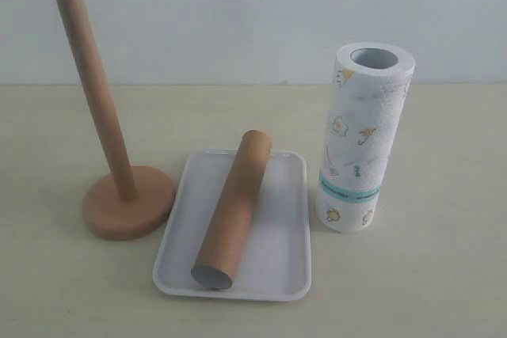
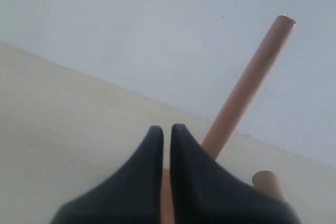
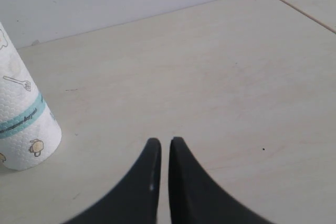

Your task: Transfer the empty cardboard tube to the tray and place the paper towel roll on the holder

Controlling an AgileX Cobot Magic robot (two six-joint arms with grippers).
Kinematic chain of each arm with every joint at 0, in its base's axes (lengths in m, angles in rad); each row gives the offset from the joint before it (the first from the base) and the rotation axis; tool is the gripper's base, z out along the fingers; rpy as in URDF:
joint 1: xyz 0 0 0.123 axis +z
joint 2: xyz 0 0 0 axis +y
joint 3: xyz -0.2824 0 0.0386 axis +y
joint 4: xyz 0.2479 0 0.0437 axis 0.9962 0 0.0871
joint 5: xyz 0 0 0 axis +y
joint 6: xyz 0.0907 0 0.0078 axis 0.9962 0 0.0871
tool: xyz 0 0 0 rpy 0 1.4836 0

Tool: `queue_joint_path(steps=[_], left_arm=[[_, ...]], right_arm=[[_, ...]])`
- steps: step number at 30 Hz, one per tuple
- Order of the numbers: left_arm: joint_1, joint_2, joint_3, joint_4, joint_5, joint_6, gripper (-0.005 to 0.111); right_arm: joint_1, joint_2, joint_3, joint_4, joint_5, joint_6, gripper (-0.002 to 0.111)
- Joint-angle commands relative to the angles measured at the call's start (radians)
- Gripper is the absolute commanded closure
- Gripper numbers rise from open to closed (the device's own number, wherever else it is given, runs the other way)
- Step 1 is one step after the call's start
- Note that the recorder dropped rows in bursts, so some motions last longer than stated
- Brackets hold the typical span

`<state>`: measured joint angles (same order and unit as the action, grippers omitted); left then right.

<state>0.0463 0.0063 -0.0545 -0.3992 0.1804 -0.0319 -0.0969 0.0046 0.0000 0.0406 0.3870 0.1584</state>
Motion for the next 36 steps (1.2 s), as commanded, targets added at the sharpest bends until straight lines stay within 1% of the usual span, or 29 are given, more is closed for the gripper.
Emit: queue_joint_path(steps=[1, 3, 7, 12, 15, 20, 24, 27, 31, 36], left_arm=[[0.0, -0.006, 0.053, -0.005, -0.11, 0.042, 0.102], [-0.001, -0.006, 0.055, -0.005, -0.16, 0.089, 0.102], [-0.043, -0.006, 0.055, 0.008, -0.172, 0.229, 0.102], [-0.106, -0.006, 0.055, 0.061, -0.172, 0.34, 0.102], [-0.121, -0.006, 0.055, 0.085, -0.141, 0.375, 0.102], [-0.121, -0.006, 0.055, 0.085, -0.046, 0.393, 0.102], [-0.121, -0.006, 0.055, 0.085, 0.043, 0.438, 0.102], [-0.121, -0.006, 0.055, 0.092, 0.067, 0.445, 0.102], [-0.121, -0.006, 0.055, 0.092, 0.128, 0.409, 0.102], [-0.121, -0.006, 0.055, 0.082, 0.14, 0.304, 0.102]], right_arm=[[-0.003, -0.005, 0.0, -0.002, -0.008, -0.003, 0.103], [-0.003, -0.005, 0.0, -0.002, -0.008, -0.003, 0.103], [-0.003, -0.005, 0.0, -0.002, -0.008, -0.003, 0.103], [-0.003, -0.005, 0.0, -0.002, -0.008, -0.003, 0.103], [-0.003, -0.005, 0.0, -0.002, -0.008, -0.003, 0.103], [-0.003, -0.005, 0.0, -0.002, -0.008, -0.003, 0.103], [-0.003, -0.005, 0.0, -0.002, -0.008, -0.003, 0.103], [-0.003, -0.005, 0.0, -0.002, -0.008, -0.003, 0.103], [-0.003, -0.005, 0.0, -0.002, -0.008, -0.003, 0.103], [-0.003, -0.005, 0.0, -0.002, -0.008, -0.003, 0.103]])
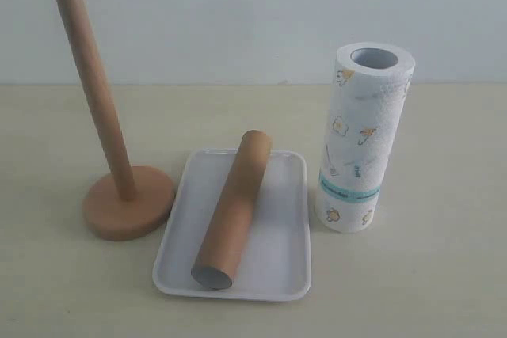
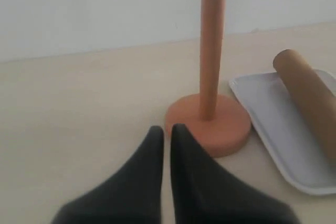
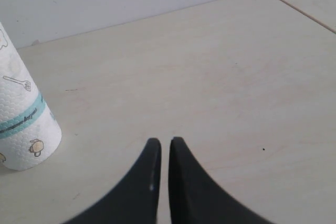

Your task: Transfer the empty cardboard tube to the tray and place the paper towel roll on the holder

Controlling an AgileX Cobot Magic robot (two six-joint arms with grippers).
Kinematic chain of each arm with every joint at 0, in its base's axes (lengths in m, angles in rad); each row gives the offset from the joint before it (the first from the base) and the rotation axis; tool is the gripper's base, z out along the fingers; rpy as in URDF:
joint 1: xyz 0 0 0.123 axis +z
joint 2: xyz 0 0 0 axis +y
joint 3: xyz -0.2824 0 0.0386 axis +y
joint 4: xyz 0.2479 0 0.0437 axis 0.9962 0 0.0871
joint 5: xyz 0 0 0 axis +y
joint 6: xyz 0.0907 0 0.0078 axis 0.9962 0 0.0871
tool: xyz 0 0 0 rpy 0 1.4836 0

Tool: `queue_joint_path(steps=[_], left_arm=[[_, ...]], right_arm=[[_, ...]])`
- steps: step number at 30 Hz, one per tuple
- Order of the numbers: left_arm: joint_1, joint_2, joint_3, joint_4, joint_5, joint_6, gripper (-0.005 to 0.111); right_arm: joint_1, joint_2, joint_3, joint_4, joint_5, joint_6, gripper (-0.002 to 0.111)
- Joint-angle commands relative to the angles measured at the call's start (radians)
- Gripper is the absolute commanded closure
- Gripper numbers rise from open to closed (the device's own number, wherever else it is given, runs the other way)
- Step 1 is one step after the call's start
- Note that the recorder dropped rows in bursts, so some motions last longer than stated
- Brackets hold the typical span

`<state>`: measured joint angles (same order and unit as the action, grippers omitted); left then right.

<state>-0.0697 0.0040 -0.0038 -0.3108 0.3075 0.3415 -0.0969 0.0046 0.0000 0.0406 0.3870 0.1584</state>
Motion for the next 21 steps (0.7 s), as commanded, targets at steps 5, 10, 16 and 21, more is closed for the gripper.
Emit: queue_joint_path(steps=[5, 10, 16, 21], left_arm=[[-0.005, -0.004, 0.004, 0.085, 0.018, -0.182, 0.102], [-0.005, -0.004, 0.004, 0.218, 0.014, -0.349, 0.102], [-0.005, -0.004, 0.004, 0.218, 0.014, -0.349, 0.102], [-0.005, -0.004, 0.004, 0.218, 0.014, -0.349, 0.102]], right_arm=[[-0.003, -0.005, 0.0, -0.002, -0.008, -0.003, 0.103], [-0.003, -0.005, 0.0, -0.002, -0.008, -0.003, 0.103], [-0.003, -0.005, 0.0, -0.002, -0.008, -0.003, 0.103], [-0.003, -0.005, 0.0, -0.002, -0.008, -0.003, 0.103]])
